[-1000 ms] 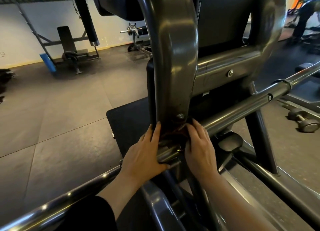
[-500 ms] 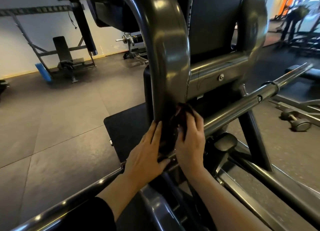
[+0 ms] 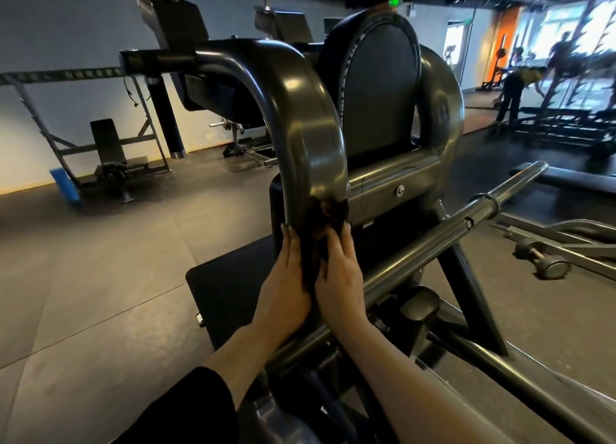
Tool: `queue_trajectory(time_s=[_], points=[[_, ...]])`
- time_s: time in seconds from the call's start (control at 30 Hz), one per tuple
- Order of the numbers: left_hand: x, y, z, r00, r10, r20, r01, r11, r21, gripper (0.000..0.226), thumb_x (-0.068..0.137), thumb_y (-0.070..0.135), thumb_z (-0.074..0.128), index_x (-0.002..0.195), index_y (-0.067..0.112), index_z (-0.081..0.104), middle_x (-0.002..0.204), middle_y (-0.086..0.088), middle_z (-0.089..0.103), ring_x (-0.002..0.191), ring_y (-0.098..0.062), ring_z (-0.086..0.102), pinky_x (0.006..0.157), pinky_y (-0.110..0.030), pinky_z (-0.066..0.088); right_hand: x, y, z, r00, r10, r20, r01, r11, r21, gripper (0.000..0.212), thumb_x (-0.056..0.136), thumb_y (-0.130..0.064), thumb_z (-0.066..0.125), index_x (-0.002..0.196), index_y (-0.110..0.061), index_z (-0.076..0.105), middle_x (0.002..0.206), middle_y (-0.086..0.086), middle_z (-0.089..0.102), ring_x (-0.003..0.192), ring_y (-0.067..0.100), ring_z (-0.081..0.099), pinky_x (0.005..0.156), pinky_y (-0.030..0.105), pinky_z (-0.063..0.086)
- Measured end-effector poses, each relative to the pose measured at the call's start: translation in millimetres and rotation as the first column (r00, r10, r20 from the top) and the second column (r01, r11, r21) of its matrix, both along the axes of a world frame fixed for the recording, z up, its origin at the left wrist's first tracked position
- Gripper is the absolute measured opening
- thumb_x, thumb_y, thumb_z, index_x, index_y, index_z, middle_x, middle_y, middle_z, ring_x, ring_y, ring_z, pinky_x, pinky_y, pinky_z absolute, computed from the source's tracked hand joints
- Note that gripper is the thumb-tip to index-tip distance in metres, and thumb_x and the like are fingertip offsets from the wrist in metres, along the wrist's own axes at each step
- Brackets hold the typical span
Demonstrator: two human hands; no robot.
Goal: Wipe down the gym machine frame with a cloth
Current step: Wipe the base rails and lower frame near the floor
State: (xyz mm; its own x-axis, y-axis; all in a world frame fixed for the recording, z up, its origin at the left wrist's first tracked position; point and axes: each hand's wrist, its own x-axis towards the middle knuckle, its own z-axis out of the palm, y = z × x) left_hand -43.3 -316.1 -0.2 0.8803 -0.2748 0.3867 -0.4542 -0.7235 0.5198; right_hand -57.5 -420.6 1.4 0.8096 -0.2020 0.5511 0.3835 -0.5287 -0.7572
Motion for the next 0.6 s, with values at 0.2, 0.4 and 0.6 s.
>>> queue_trajectory(time_s=[0.2, 0.4, 0.6], points=[[0, 12, 4, 0.997, -0.037, -0.064, 0.038, 0.999, 0.025, 0.093, 0.095, 0.004, 0.050, 0.151, 0.034, -0.018, 0.163, 0.003, -0.009, 0.116, -0.015, 0.054, 0.084, -0.018, 0.048, -13, 1, -47, 0.976, 0.006, -0.216, -0.074, 0.948, -0.308, 0.060, 0.094, -0.007, 0.057, 0.148, -0.021, 0.036, 0.162, -0.004, -0.006, 0.148, 0.021, -0.015, 0.121, 0.047, 0.017], [-7, 10, 18, 0.998, -0.038, 0.049, 0.039, 0.999, -0.010, 0.070, 0.098, 0.023, 0.040, 0.153, 0.025, -0.003, 0.161, -0.007, 0.019, 0.133, -0.020, 0.044, 0.108, -0.033, 0.041, -10, 8, -8, 0.998, 0.048, 0.045, -0.044, 0.996, -0.073, 0.054, 0.093, -0.002, 0.054, 0.144, -0.014, 0.043, 0.160, 0.004, 0.021, 0.150, 0.023, 0.011, 0.118, 0.045, 0.027], [0, 0, 68, 0.957, -0.084, 0.277, 0.112, 0.990, -0.088, 0.070, 0.096, 0.032, 0.035, 0.151, 0.039, -0.007, 0.163, 0.003, 0.001, 0.132, -0.009, 0.036, 0.095, -0.011, 0.038, 32, -9, 27, 0.957, 0.004, 0.290, 0.073, 0.964, -0.255, 0.069, 0.090, -0.016, 0.059, 0.152, -0.018, 0.028, 0.163, 0.003, 0.009, 0.151, 0.027, 0.003, 0.116, 0.037, 0.017]])
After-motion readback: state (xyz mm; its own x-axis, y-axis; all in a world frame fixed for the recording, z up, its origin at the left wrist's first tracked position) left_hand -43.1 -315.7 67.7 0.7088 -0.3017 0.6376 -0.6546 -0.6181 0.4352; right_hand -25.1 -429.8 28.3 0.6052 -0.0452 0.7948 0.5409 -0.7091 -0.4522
